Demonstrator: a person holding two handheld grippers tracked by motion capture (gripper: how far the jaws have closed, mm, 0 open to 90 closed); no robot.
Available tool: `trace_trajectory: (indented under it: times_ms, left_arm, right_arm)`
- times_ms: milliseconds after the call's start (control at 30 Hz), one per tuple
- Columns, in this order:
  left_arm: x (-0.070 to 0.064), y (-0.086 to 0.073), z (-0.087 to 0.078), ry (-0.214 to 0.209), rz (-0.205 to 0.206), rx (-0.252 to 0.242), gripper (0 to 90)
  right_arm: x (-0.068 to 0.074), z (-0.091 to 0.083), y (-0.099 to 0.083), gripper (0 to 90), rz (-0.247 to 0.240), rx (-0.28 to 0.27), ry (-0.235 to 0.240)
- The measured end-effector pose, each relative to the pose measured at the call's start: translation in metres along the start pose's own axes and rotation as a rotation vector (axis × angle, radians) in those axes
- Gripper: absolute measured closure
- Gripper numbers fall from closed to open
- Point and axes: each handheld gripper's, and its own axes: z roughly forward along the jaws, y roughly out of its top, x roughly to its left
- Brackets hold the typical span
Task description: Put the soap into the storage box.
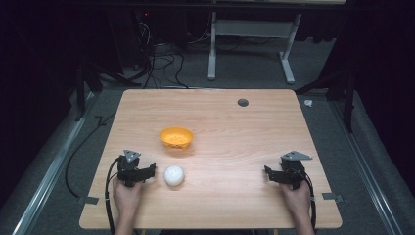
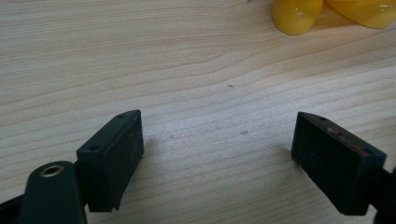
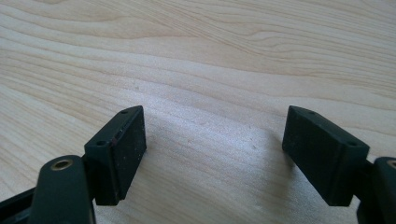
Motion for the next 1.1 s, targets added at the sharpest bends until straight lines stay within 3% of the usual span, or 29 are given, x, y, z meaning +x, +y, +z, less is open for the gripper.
trace_trajectory:
  times_ms: [1100]
  left_arm:
    - [0.0001,0.0001,-0.0002,-0.006,0.006,0.002,17.5]
  right_arm:
    - [-0.0005,0.0000,0.0000,22.5,-0.003,0.000,0.001]
